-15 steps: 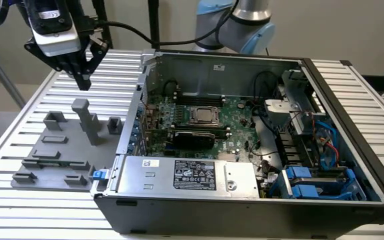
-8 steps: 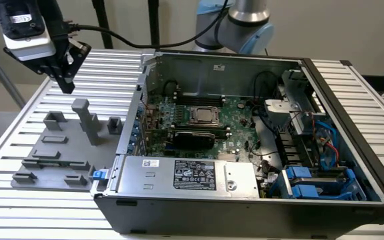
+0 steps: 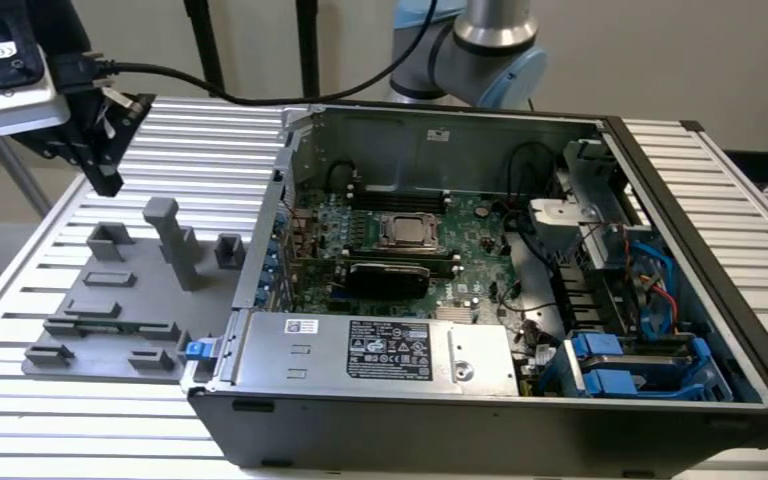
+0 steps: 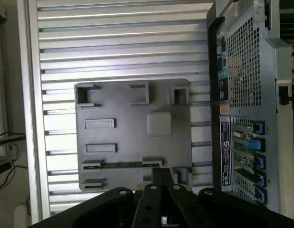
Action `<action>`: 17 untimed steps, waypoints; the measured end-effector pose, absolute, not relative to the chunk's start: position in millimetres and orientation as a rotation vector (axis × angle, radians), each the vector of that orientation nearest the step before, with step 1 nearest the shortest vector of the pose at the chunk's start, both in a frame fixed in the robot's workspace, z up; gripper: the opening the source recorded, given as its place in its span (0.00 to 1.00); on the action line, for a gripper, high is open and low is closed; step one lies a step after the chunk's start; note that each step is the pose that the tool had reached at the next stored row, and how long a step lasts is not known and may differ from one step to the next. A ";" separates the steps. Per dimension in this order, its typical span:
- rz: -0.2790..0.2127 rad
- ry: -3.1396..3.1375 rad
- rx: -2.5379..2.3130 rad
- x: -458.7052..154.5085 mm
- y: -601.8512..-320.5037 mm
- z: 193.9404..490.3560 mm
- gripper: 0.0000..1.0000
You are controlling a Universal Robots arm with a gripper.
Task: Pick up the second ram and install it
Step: 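Reach for the second ram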
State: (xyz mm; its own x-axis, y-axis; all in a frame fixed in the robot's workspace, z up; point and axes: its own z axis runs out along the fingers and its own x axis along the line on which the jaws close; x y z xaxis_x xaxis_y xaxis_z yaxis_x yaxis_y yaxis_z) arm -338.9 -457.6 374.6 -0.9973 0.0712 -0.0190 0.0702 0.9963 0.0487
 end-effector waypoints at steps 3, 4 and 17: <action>0.075 3.118 0.110 -346.2 -461.1 372.1 0.11; 0.075 3.118 0.110 -348.7 -462.3 371.1 0.11; 0.075 3.119 0.098 -384.1 -468.4 352.1 0.11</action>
State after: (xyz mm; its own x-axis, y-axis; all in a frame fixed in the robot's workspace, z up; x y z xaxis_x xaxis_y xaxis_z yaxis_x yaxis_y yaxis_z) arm -384.1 -468.4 352.1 -0.9978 0.0631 -0.0183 0.0622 0.9969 0.0487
